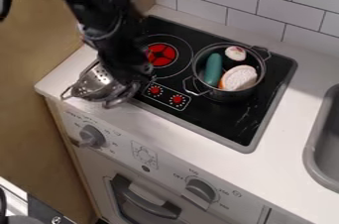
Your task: Put the pot over the left burner
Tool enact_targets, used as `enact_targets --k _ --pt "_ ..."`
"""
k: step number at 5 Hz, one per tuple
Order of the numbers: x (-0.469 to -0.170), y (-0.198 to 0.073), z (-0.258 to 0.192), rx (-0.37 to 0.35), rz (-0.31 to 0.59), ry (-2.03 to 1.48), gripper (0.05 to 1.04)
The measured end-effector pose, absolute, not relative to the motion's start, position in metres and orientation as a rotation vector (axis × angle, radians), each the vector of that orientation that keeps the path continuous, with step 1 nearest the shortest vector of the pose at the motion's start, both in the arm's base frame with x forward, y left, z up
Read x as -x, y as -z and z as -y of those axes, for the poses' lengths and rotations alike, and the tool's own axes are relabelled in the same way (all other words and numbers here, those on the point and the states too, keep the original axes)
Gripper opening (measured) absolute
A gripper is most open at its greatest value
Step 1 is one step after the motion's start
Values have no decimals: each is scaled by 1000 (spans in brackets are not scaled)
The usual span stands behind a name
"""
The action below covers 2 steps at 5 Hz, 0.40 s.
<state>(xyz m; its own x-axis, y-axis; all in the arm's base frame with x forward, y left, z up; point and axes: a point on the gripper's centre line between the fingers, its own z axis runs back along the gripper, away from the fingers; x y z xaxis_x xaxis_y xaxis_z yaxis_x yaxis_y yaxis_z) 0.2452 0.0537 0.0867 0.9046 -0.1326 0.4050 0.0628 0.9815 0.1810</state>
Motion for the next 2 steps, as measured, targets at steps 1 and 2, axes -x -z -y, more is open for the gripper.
enact_targets --k 1,2 --pt "-252 -100 -51 -199 466 133 54" --pt "-263 -107 -49 -252 530 180 54"
